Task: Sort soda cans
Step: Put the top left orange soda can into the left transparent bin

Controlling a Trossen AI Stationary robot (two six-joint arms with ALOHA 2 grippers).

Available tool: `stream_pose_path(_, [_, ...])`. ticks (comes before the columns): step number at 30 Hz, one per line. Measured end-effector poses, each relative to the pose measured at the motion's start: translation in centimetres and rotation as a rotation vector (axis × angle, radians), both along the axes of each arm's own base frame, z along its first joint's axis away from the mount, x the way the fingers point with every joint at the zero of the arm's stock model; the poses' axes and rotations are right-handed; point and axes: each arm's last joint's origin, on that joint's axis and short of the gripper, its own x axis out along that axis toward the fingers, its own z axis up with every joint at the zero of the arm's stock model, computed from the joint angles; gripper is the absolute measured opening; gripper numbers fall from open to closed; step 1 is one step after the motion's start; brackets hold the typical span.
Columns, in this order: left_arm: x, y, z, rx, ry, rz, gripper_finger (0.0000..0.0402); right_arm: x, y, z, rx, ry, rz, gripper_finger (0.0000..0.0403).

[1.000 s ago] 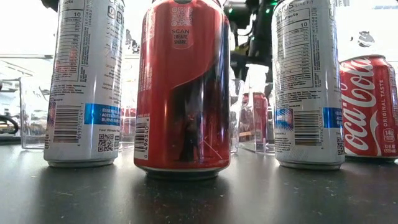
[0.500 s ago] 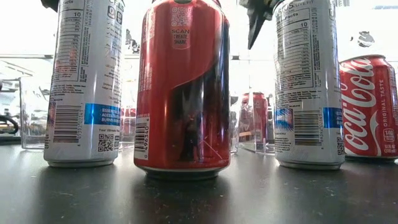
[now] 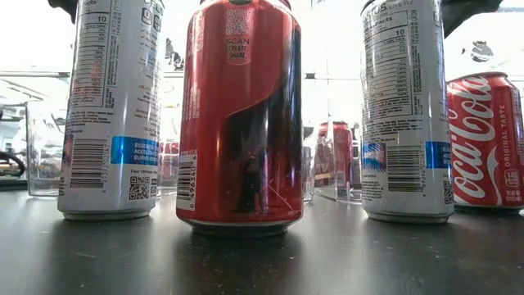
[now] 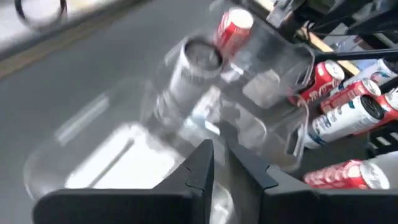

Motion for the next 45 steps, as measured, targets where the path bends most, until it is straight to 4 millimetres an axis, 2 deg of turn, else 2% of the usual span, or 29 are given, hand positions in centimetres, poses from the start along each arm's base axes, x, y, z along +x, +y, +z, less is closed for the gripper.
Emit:
stream_pose_path(6, [0.0,-1.4,-0.2,-0.12,0.005,0.073,0.001,-1.2,1.8,-0.1,-0.021,0.03,0.075,0.0357])
stream_pose_path(11, [0.2,-2.8,0.4,-0.205,-0.031,0.133,0.0008,-2.1,3.0,-0.1,-0.042,0.068,0.143,0.0357])
stream_pose_path(15, [1.4,-4.3,0.4,-0.238,-0.026,0.182,0.0004,-3.0,3.7,-0.1,-0.062,0.104,0.18,0.0357])
stream_pose_path(20, [3.6,-7.0,-0.3,-0.238,0.071,0.201,0.0004,-3.6,4.4,-0.1,-0.098,0.106,0.218,0.0357])
stream_pose_path(25, [4.6,-9.5,-0.2,-0.234,0.223,0.29,0.0003,-4.2,4.8,-0.2,-0.116,0.138,0.265,0.0357])
stream_pose_path(29, [4.1,-10.9,0.9,-0.238,0.336,0.372,0.0003,-4.7,5.1,-0.2,-0.133,0.163,0.296,0.0357])
stream_pose_path(35, [2.0,-12.7,2.1,-0.341,0.598,0.457,0.0004,-5.2,5.6,-0.2,-0.149,0.162,0.323,0.0357])
stream_pose_path(39, [2.2,-14.2,1.7,-0.381,0.613,0.394,0.0024,-5.3,5.8,-0.1,-0.185,0.142,0.332,0.0357])
stream_pose_path(45, [2.6,-15.1,1.2,-0.372,0.63,0.362,0.0046,-5.3,5.8,0.0,-0.222,0.125,0.342,0.0357])
